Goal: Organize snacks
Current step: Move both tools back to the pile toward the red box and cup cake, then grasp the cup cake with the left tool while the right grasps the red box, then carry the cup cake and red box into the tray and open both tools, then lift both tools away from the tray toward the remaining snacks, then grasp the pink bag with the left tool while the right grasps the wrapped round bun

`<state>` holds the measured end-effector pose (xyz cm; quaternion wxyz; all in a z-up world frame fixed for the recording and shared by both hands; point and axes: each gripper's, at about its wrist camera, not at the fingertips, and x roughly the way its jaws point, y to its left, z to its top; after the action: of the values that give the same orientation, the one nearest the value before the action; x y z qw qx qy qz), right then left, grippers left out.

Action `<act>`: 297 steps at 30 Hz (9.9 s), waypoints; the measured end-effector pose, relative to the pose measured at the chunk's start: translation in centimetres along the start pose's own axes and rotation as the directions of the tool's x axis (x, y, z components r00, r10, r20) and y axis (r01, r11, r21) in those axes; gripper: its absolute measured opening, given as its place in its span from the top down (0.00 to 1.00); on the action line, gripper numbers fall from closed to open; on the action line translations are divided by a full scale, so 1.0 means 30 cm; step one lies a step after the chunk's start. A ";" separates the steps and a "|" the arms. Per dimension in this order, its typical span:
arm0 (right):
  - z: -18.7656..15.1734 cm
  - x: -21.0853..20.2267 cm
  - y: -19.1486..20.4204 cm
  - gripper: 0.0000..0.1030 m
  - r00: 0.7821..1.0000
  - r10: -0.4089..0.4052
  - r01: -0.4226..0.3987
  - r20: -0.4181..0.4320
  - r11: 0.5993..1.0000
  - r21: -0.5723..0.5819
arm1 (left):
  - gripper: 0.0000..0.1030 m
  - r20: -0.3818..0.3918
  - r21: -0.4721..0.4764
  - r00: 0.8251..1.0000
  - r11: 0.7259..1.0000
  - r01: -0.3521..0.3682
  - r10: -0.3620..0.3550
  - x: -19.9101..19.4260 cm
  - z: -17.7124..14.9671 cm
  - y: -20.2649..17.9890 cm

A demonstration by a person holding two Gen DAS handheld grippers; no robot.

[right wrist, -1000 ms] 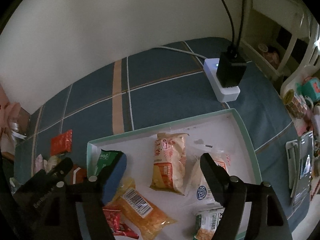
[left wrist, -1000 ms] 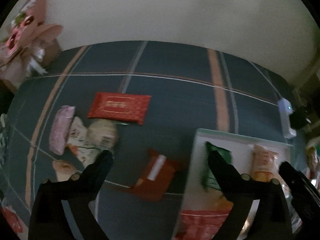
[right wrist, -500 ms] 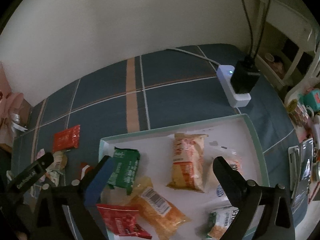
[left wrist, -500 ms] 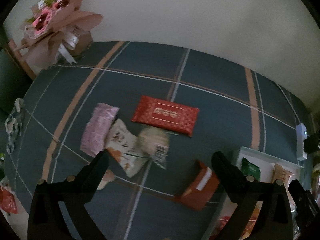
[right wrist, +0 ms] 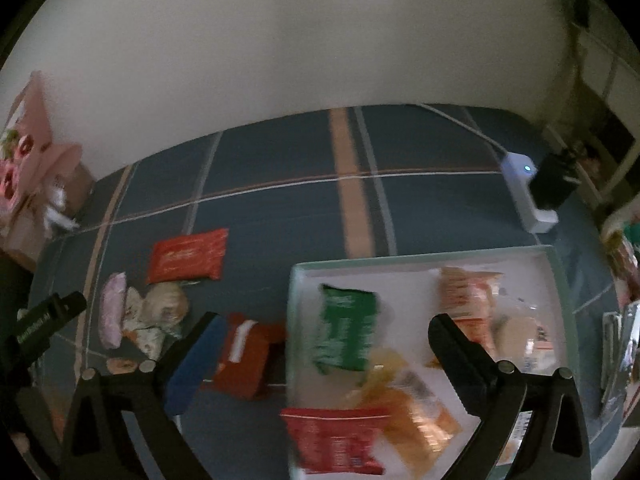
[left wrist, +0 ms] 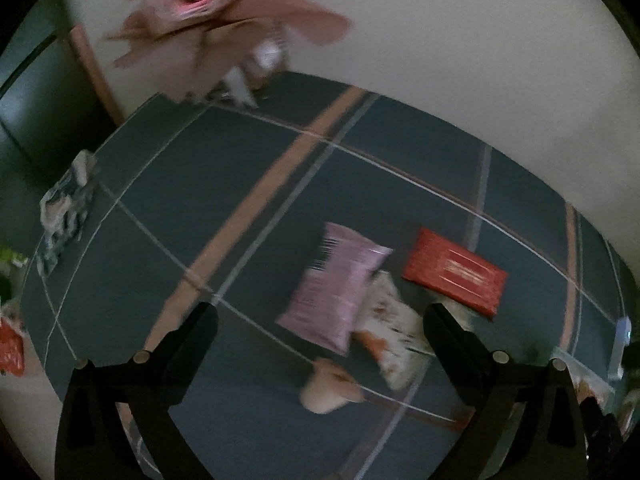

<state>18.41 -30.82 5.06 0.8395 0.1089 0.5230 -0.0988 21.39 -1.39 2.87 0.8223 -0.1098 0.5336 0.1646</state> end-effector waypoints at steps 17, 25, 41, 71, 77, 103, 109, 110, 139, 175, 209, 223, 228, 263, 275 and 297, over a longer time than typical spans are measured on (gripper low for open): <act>-0.089 0.165 0.262 0.14 0.991 0.043 -0.052 -0.124 0.996 -0.070 | 0.01 -0.145 -0.030 0.989 0.999 0.011 -0.015 0.146 -0.006 0.094; -0.114 0.226 0.239 0.35 0.985 0.022 -0.030 -0.172 0.999 -0.045 | 0.06 -0.253 -0.022 0.967 0.999 0.029 -0.033 0.223 -0.084 0.031; -0.156 0.291 0.209 0.59 0.977 0.005 -0.016 -0.213 0.999 -0.048 | 0.70 -0.304 -0.058 0.944 0.992 0.113 -0.125 0.228 -0.173 -0.001; -0.270 0.259 0.311 0.59 0.960 0.018 -0.042 -0.278 0.996 -0.081 | 0.33 -0.353 -0.127 0.914 0.978 0.164 -0.199 0.223 -0.290 0.131; -0.278 0.241 0.285 0.59 0.958 0.024 -0.046 -0.287 0.996 -0.071 | 0.62 -0.334 -0.102 0.918 0.976 0.191 -0.215 0.211 -0.305 0.107; -0.183 -0.085 0.062 0.59 0.992 0.050 -0.050 -0.117 0.999 0.003 | 0.63 -0.155 0.043 0.947 0.955 0.293 -0.283 -0.128 -0.278 -0.093; -0.175 -0.134 -0.055 0.59 0.996 0.017 -0.013 -0.084 0.999 0.047 | 0.63 -0.137 0.134 0.936 0.930 0.342 -0.324 -0.224 -0.336 -0.200; -0.175 -0.144 -0.080 0.59 0.997 0.008 -0.004 -0.078 0.998 0.056 | 0.63 -0.137 0.158 0.934 0.923 0.350 -0.330 -0.240 -0.352 -0.227; -0.276 -0.118 -0.512 0.59 0.983 -0.086 0.119 -0.165 0.972 0.202 | 0.62 -0.321 0.485 0.910 0.779 0.397 -0.264 -0.214 -0.731 -0.637; -0.255 -0.132 -0.395 0.33 0.986 -0.062 0.087 -0.153 0.983 0.161 | 0.19 -0.187 0.283 0.959 0.923 0.262 -0.215 -0.169 -0.484 -0.370; -0.240 -0.114 -0.208 0.00 0.992 -0.041 0.050 -0.116 0.996 0.076 | 0.01 -0.062 0.221 0.997 0.973 0.067 -0.055 -0.141 -0.343 -0.144; -0.232 -0.094 -0.136 0.00 0.994 -0.028 0.034 -0.108 0.998 0.058 | 0.01 -0.070 0.140 0.996 0.989 0.056 -0.046 -0.097 -0.270 -0.031; -0.227 -0.083 -0.068 0.00 0.995 -0.011 0.013 -0.094 1.000 0.017 | 0.01 -0.063 0.103 0.997 0.994 0.041 -0.034 -0.078 -0.232 0.020; -0.065 0.131 0.191 0.00 0.982 0.156 -0.155 -0.108 0.988 0.011 | 0.01 -0.049 0.059 0.998 0.997 0.040 -0.037 0.080 -0.031 0.134; -0.036 0.258 0.280 0.00 0.975 0.162 -0.169 -0.149 0.985 -0.035 | 0.01 -0.079 0.071 0.995 0.995 0.063 -0.058 0.193 0.019 0.073; -0.036 0.360 0.461 0.37 0.967 0.234 -0.243 -0.096 0.966 -0.091 | 0.44 -0.146 0.093 0.980 0.984 0.150 -0.136 0.317 0.040 0.014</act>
<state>26.05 -17.84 -4.02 0.8269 0.1324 0.5455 0.0345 25.83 0.88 -5.34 0.7974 -0.1164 0.5880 0.0691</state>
